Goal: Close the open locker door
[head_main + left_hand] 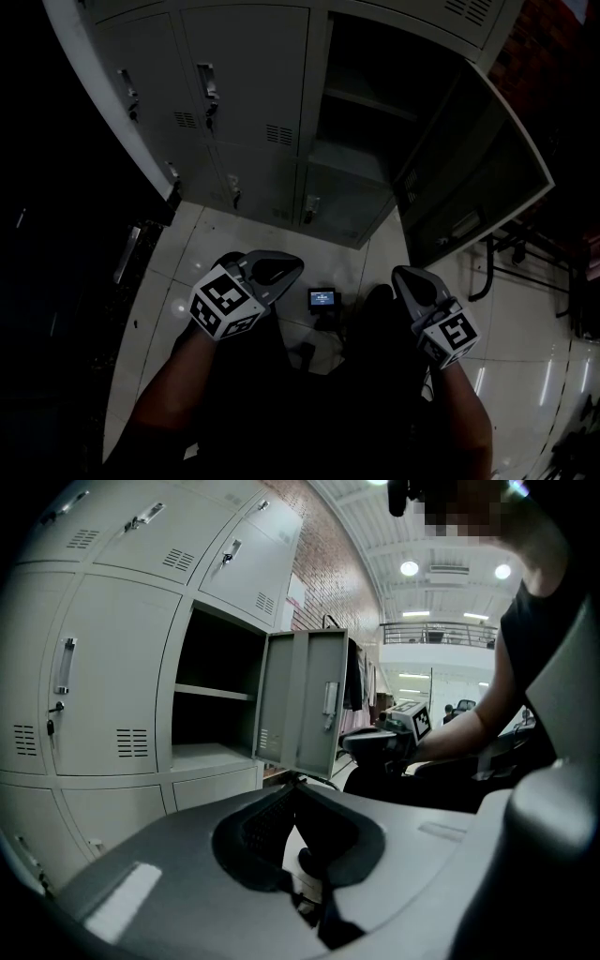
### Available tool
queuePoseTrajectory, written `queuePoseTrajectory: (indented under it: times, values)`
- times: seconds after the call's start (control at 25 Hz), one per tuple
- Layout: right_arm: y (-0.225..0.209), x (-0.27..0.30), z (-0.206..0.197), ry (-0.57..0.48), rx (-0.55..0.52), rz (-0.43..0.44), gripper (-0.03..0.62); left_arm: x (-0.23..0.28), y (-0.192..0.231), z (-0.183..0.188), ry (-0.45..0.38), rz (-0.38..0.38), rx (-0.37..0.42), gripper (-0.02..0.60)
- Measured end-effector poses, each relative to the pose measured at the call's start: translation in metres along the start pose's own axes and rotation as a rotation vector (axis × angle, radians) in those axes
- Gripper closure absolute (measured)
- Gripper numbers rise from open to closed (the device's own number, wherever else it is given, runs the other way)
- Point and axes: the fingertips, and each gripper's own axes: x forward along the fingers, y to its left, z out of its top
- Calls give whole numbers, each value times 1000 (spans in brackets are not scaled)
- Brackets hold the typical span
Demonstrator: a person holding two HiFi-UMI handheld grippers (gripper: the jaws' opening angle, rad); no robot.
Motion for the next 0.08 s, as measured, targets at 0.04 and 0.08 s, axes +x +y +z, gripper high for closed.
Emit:
queuePoseTrajectory:
  times: [0.04, 0.08]
  values:
    - [0, 0, 0, 0, 0, 0, 594, 0, 0, 0, 1, 0, 0, 569]
    - [0, 0, 0, 0, -1, 0, 594, 0, 0, 0, 1, 0, 0, 569]
